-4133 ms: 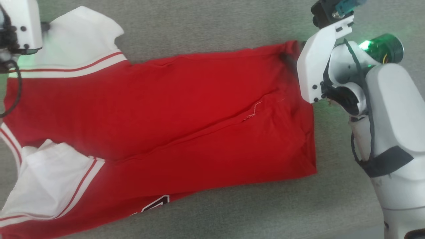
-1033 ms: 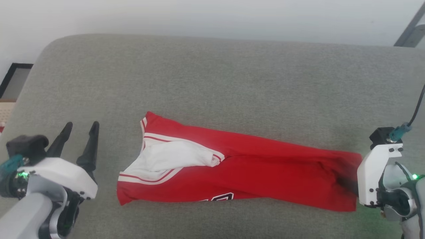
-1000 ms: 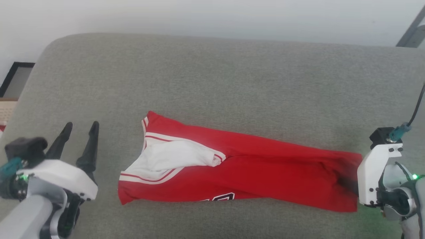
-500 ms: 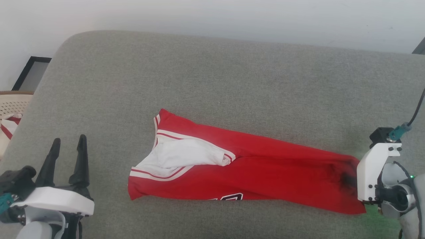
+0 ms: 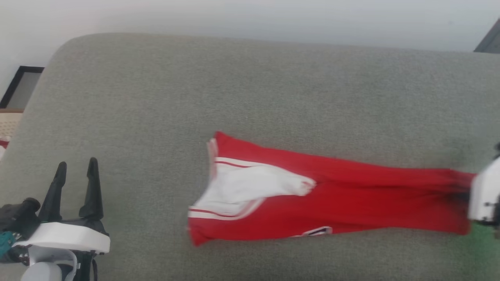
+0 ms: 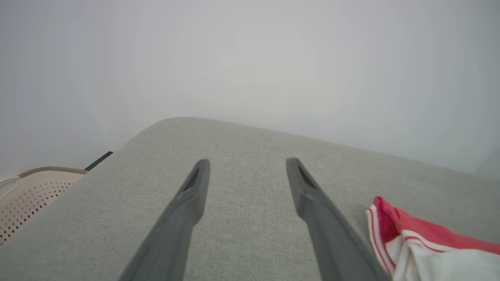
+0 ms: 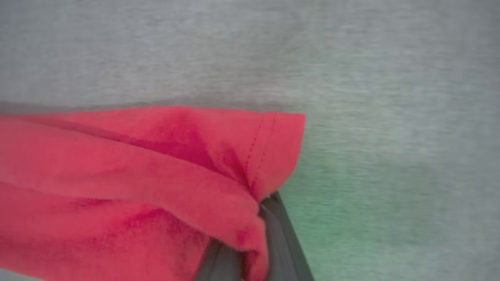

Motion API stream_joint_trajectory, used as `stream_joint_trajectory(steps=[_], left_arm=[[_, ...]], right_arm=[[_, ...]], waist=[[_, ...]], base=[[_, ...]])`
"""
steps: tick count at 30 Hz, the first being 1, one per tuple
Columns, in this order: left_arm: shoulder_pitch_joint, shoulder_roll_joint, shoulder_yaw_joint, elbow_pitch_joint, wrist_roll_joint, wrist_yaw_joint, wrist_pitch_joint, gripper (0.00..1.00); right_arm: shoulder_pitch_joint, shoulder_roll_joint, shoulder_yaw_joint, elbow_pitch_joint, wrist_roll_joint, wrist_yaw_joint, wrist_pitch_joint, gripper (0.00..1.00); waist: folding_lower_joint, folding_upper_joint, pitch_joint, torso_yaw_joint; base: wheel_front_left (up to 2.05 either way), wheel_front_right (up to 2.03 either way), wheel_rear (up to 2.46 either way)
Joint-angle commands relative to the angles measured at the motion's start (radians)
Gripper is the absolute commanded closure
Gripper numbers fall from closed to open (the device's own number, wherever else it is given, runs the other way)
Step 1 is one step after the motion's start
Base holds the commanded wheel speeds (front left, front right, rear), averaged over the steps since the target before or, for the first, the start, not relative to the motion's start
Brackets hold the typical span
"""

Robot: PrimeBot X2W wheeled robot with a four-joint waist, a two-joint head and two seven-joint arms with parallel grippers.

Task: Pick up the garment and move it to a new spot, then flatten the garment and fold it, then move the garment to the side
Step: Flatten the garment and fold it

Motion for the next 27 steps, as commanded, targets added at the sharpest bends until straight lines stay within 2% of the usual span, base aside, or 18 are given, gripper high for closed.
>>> stream_joint_trajectory(steps=[1,7,13,19,27], left_arm=[[-0.014,-0.006,0.002,0.000,0.020,-0.006,-0.004,0.00],[-0.025,-0.004,-0.013,-0.006,0.014,-0.006,-0.004,0.00],[-0.029,0.015,-0.025,-0.012,-0.002,-0.007,-0.004,0.00],[-0.017,0.018,-0.024,-0.013,-0.002,-0.007,-0.004,0.00],[-0.007,0.018,-0.027,-0.009,-0.006,-0.007,-0.004,0.00]], right_arm=[[-0.014,-0.028,-0.031,0.027,-0.024,-0.002,-0.016,1.00],[-0.058,-0.078,-0.091,0.098,-0.091,-0.002,-0.047,1.00],[-0.083,-0.070,-0.070,0.103,-0.100,-0.002,-0.038,1.00],[-0.057,-0.029,-0.013,-0.013,0.006,-0.001,0.014,1.00],[0.022,0.037,0.097,-0.307,0.094,-0.001,0.124,1.00]], waist=[[0.0000,0.0000,0.006,-0.010],[0.0000,0.0000,0.018,-0.032],[0.0000,0.0000,0.020,-0.052],[0.0000,0.0000,0.011,-0.062],[0.0000,0.0000,-0.007,-0.064]], base=[[0.00,0.00,0.00],[0.00,0.00,0.00],[0.00,0.00,0.00],[0.00,0.00,0.00],[0.00,0.00,0.00]])
